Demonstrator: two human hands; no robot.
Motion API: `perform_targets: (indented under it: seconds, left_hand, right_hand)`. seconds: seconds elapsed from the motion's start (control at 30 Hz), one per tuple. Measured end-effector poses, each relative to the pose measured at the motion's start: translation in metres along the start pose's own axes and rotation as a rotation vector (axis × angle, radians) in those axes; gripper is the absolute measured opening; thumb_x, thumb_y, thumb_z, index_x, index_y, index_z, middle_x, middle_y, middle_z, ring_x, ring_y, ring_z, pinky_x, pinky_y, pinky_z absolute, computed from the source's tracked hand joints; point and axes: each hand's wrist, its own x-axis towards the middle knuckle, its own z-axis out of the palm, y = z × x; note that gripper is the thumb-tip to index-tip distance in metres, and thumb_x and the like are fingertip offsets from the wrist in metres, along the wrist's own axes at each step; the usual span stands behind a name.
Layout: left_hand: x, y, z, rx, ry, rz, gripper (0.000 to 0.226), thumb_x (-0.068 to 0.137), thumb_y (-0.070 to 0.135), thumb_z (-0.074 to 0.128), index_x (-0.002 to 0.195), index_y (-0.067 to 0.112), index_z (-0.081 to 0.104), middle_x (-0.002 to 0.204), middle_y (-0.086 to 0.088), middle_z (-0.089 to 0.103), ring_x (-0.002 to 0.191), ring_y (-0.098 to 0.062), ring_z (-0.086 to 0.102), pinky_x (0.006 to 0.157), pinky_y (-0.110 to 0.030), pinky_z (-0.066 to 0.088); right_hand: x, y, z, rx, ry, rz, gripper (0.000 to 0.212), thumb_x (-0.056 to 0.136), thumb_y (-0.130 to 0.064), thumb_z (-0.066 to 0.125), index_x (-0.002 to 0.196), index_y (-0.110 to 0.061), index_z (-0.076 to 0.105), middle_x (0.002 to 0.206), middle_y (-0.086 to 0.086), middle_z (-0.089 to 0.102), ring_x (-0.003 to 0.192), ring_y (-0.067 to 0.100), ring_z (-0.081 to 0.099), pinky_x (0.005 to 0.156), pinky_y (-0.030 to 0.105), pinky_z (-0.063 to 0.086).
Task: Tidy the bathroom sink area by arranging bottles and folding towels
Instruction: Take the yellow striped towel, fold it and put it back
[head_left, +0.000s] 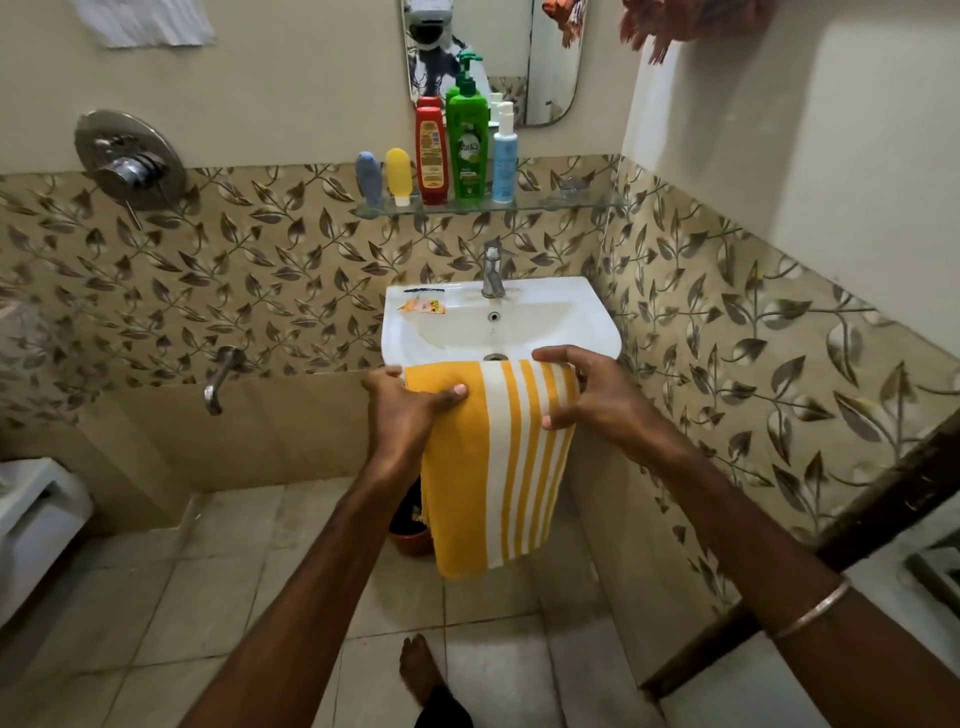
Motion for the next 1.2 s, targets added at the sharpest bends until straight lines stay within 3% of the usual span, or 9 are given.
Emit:
perform_targets:
  seconds: [0.07, 0.27, 0.5, 0.63, 0.73, 0.87, 1.0, 1.1, 1.2]
  left_hand:
    - [0.001, 0.006, 0.001, 0.021, -0.023, 0.047, 0.091, 0.07, 0.01, 0.088, 0.144, 0.015, 0.035, 0.13, 0.0, 0.045, 0.116, -0.018, 0.046, 0.094, -0.037, 0.046]
    - [0.014, 0.022, 0.006, 0.267, -0.342, 0.109, 0.075, 0.062, -0.002, 0.087, 0.13, 0.017, 0.061, 0.125, 0.001, 0.052, 0.125, -0.029, 0.047, 0.102, -0.052, 0.049]
    - [0.034, 0.046, 0.041, 0.563, -0.291, 0.495, 0.04, 0.074, 0.018, 0.083, 0.113, 0.019, 0.074, 0.105, -0.002, 0.073, 0.099, -0.019, 0.065, 0.087, -0.042, 0.057]
    - [0.054, 0.071, 0.066, 0.645, -0.185, 0.748, 0.03, 0.078, 0.024, 0.081, 0.107, 0.021, 0.076, 0.098, -0.004, 0.075, 0.086, -0.016, 0.066, 0.072, -0.028, 0.054]
    - [0.077, 0.091, 0.085, 0.741, -0.096, 0.948, 0.033, 0.08, 0.034, 0.079, 0.111, 0.022, 0.075, 0.096, -0.009, 0.073, 0.08, -0.025, 0.068, 0.064, -0.033, 0.055]
    - [0.113, 0.135, 0.12, 0.877, 0.129, 1.202, 0.028, 0.08, 0.047, 0.074, 0.099, 0.026, 0.075, 0.088, -0.014, 0.063, 0.074, -0.033, 0.062, 0.055, -0.033, 0.049]
    - [0.147, 0.185, 0.155, 0.782, 0.311, 1.318, 0.029, 0.091, 0.052, 0.065, 0.101, 0.025, 0.073, 0.072, -0.01, 0.065, 0.062, -0.028, 0.062, 0.053, -0.031, 0.049]
    - [0.161, 0.225, 0.182, 0.559, 0.232, 1.328, 0.029, 0.097, 0.049, 0.057, 0.113, 0.028, 0.07, 0.07, -0.002, 0.069, 0.053, -0.017, 0.06, 0.051, -0.028, 0.053]
    - [0.174, 0.266, 0.212, 0.143, 0.056, 1.205, 0.02, 0.093, 0.032, 0.066, 0.112, 0.025, 0.07, 0.085, -0.001, 0.075, 0.064, -0.014, 0.067, 0.057, -0.031, 0.059]
  right_hand:
    - [0.001, 0.0, 0.002, -0.193, 0.0, -0.011, 0.085, 0.068, 0.004, 0.082, 0.142, -0.024, 0.05, 0.14, 0.003, 0.048, 0.129, 0.023, 0.045, 0.097, 0.035, 0.051]
    - [0.006, -0.002, -0.009, -0.516, 0.199, -0.122, 0.063, 0.075, -0.001, 0.079, 0.133, -0.019, 0.06, 0.125, 0.01, 0.063, 0.115, 0.026, 0.058, 0.097, 0.039, 0.052]
    - [0.01, -0.014, -0.044, -0.715, 0.416, -0.224, 0.033, 0.08, -0.012, 0.074, 0.112, -0.021, 0.072, 0.099, 0.004, 0.073, 0.086, 0.02, 0.067, 0.073, 0.038, 0.058]
    - [0.015, -0.026, -0.071, -0.916, 0.604, -0.205, 0.021, 0.086, -0.028, 0.07, 0.106, -0.023, 0.067, 0.089, 0.004, 0.064, 0.075, 0.019, 0.058, 0.06, 0.028, 0.044]
    - [0.02, -0.045, -0.099, -1.019, 0.732, -0.219, 0.023, 0.085, -0.038, 0.073, 0.103, -0.025, 0.066, 0.084, 0.001, 0.062, 0.07, 0.015, 0.052, 0.055, 0.022, 0.035]
    - [0.037, -0.078, -0.132, -0.858, 0.872, -0.295, 0.02, 0.091, -0.035, 0.07, 0.108, -0.026, 0.066, 0.076, -0.004, 0.067, 0.058, 0.015, 0.06, 0.053, 0.02, 0.048]
    - [0.062, -0.112, -0.156, -0.513, 0.94, -0.319, 0.022, 0.098, -0.024, 0.062, 0.118, -0.026, 0.054, 0.081, -0.009, 0.067, 0.054, 0.008, 0.067, 0.052, 0.026, 0.061]
    - [0.08, -0.14, -0.172, -0.309, 1.008, -0.375, 0.021, 0.1, -0.02, 0.056, 0.116, -0.03, 0.046, 0.082, -0.008, 0.072, 0.06, 0.005, 0.072, 0.053, 0.03, 0.062]
    - [0.097, -0.168, -0.185, -0.274, 1.131, -0.467, 0.023, 0.1, -0.021, 0.056, 0.117, -0.03, 0.045, 0.091, -0.016, 0.069, 0.074, 0.004, 0.073, 0.062, 0.032, 0.064]
